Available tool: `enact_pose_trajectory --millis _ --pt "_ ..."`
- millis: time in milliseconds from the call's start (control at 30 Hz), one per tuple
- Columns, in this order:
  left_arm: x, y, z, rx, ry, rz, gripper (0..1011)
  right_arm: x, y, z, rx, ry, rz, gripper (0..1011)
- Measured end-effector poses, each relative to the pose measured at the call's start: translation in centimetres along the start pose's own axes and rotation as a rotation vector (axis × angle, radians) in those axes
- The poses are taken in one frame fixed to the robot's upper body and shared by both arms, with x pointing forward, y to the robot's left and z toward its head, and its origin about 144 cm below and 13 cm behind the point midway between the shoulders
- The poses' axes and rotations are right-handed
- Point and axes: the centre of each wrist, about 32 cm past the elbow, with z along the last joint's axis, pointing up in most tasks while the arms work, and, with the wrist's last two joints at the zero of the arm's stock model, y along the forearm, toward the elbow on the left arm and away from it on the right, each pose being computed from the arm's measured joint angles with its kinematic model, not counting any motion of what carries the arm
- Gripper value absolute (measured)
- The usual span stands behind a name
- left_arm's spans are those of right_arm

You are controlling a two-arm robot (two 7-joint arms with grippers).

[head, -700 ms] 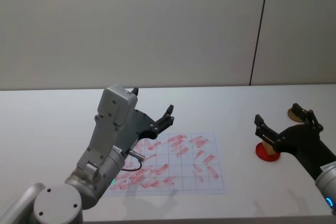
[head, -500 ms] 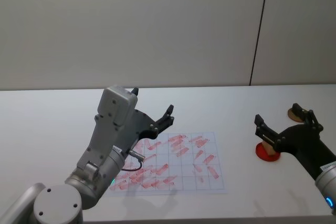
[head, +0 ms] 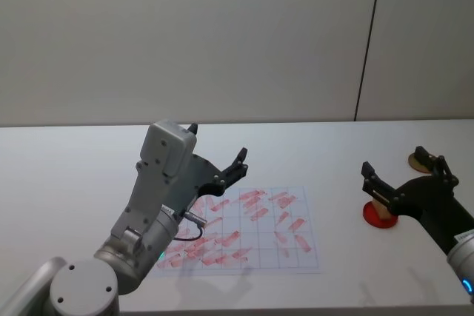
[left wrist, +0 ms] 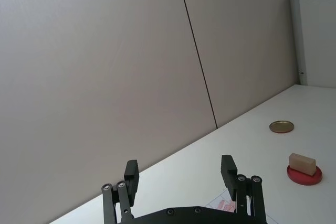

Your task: Use the one hand to pick up the stamp and affix it onto the A4 paper.

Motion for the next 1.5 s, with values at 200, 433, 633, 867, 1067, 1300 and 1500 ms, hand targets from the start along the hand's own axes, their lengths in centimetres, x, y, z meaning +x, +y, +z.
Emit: enact_pose_trajectory --millis 200,433,633,867,1067,1300,1500 --pt "0.0 0.0 0.0 0.0 0.0 0.0 993 0.0 0.0 0.0 0.0 0.0 0.0 1001" --pt "0.0 0.0 0.0 0.0 0.0 0.0 993 0.0 0.0 0.0 0.0 0.0 0.0 1001" --pt "0.0 0.0 0.0 0.0 0.0 0.0 993 0.0 0.0 0.0 0.0 0.0 0.0 1001" --pt "0.0 0.0 0.0 0.0 0.0 0.0 993 0.0 0.0 0.0 0.0 0.0 -0.001 1001" --pt "0.0 0.0 0.0 0.0 0.0 0.0 993 0.3 0.4 -0.1 -0.01 -0.002 -0.013 1001" --pt "0.0 0.0 0.0 0.0 0.0 0.0 993 1.0 1.8 -0.7 -0.057 -0.008 -0.055 1001" --pt "0.0 0.0 0.0 0.0 0.0 0.0 993 1.6 3.2 -1.4 -0.102 -0.009 -0.086 1001"
